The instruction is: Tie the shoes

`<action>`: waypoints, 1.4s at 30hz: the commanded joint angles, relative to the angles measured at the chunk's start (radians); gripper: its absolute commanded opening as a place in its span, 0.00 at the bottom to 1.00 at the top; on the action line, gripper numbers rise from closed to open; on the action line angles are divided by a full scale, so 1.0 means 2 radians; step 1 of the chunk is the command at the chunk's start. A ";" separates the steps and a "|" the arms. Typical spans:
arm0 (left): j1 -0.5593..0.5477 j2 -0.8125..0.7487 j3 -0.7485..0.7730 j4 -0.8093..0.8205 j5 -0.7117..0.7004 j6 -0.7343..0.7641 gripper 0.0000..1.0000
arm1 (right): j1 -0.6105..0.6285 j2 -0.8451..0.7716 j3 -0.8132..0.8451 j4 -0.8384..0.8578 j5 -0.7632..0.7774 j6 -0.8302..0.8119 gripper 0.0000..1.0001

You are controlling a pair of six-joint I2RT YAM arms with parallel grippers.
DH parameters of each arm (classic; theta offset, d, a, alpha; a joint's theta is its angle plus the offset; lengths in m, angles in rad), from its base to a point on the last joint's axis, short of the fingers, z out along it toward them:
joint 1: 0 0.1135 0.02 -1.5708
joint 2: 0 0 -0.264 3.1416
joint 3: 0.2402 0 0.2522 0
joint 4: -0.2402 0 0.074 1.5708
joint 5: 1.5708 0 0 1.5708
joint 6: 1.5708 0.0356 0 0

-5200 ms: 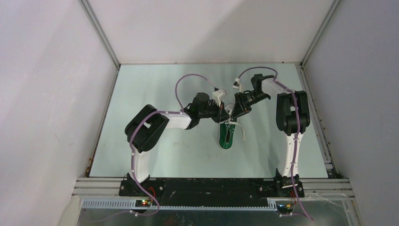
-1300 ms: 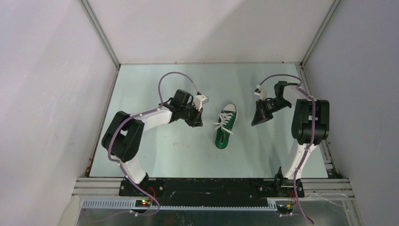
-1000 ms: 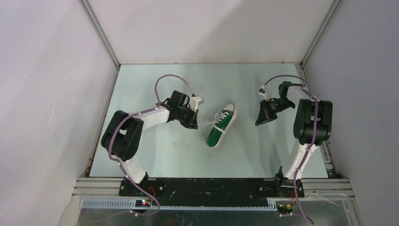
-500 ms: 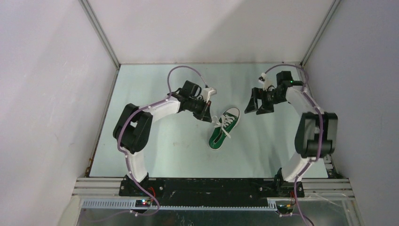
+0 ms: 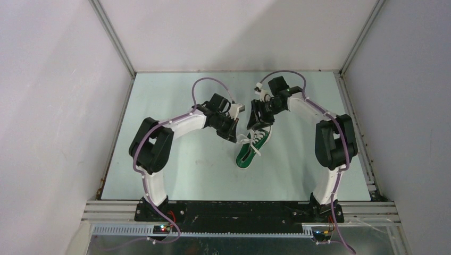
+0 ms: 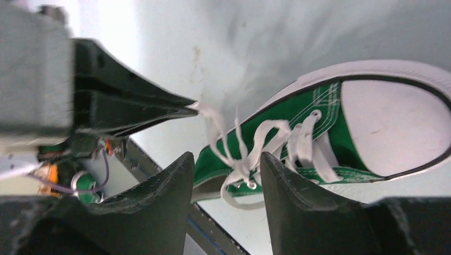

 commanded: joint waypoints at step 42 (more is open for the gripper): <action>0.014 0.014 0.037 -0.090 -0.176 -0.004 0.00 | -0.021 -0.072 -0.120 -0.009 0.214 -0.003 0.00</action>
